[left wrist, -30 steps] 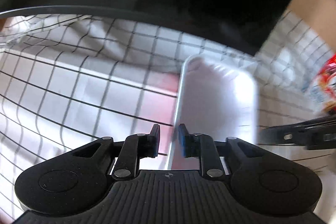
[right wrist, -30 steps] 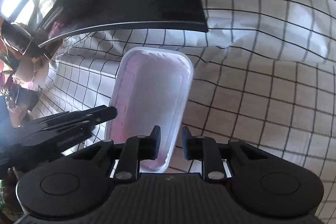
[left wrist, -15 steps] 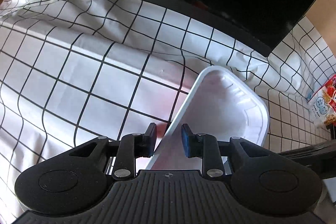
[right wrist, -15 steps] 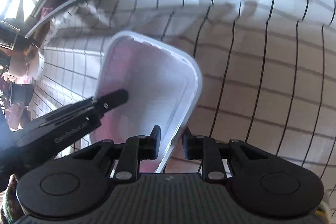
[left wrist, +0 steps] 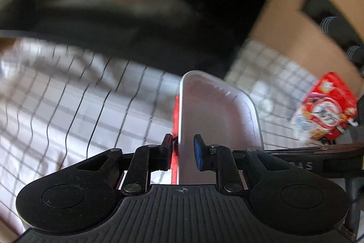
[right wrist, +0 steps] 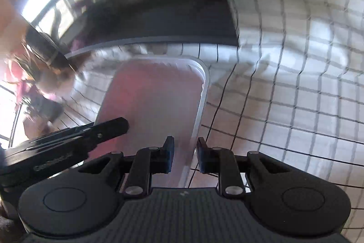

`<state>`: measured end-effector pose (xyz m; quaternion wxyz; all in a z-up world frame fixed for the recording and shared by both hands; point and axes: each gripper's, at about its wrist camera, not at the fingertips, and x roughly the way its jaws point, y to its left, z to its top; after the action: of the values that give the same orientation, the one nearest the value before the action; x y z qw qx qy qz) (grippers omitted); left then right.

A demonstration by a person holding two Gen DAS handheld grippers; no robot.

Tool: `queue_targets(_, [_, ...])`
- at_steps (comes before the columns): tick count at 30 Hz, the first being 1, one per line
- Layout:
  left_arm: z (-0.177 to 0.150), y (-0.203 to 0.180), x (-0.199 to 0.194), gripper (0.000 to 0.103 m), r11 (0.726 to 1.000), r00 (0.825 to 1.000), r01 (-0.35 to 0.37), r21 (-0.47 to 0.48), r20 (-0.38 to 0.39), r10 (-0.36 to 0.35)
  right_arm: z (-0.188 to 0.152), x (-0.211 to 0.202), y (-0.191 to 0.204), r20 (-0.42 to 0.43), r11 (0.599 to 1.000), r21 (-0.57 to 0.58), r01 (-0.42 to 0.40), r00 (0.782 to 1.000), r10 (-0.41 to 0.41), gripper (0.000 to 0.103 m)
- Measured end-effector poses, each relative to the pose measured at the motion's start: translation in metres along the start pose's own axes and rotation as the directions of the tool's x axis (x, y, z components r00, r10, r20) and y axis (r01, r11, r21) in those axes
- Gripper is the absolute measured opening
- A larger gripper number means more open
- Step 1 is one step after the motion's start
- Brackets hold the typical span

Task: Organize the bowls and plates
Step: 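Carry the red-and-white dish over the bowl stack with the left gripper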

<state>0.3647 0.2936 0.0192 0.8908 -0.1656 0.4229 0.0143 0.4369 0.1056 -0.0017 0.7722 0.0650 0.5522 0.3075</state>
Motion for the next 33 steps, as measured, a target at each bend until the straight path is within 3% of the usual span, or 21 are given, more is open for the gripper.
queue_targets(3, [-0.002, -0.032, -0.021, 0.022, 0.995, 0.998, 0.042, 0.089, 0.038, -0.046, -0.016, -0.043, -0.007, 0.088, 1.0, 0.01, 0.011, 0.996, -0.012, 0.021])
queue_targets(8, [-0.016, -0.077, -0.03, 0.022, 0.965, 0.984, 0.171, 0.199, 0.013, -0.177, -0.056, -0.102, -0.027, 0.213, 0.993, 0.066, 0.1, 0.971, -0.112, 0.021])
queue_targets(13, [-0.04, -0.112, -0.021, 0.021, 0.919, 0.96, 0.278, 0.278, -0.052, -0.275, -0.095, -0.137, -0.051, 0.241, 0.97, 0.163, 0.18, 0.946, -0.216, 0.021])
queue_targets(17, [-0.063, -0.13, -0.012, 0.021, 0.899, 0.945, 0.326, 0.294, -0.125, -0.302, -0.12, -0.15, -0.07, 0.224, 0.953, 0.199, 0.228, 0.936, -0.27, 0.021])
queue_targets(22, [-0.086, -0.13, 0.001, 0.021, 0.909, 0.941, 0.32, 0.267, -0.198, -0.273, -0.136, -0.146, -0.091, 0.19, 0.947, 0.217, 0.238, 0.941, -0.28, 0.021])
queue_targets(25, [-0.094, -0.12, 0.022, 0.019, 0.938, 0.934, 0.296, 0.18, -0.261, -0.245, -0.138, -0.128, -0.097, 0.18, 0.954, 0.182, 0.24, 0.945, -0.272, 0.021])
queue_targets(27, [-0.096, -0.108, 0.03, 0.016, 0.947, 0.915, 0.306, 0.098, -0.304, -0.264, -0.137, -0.118, -0.1, 0.168, 0.959, 0.166, 0.228, 0.952, -0.256, 0.021])
queue_targets(33, [-0.097, -0.093, 0.036, 0.016, 0.958, 0.905, 0.286, -0.02, -0.323, -0.277, -0.132, -0.108, -0.114, 0.14, 0.977, 0.13, 0.169, 0.972, -0.187, 0.021])
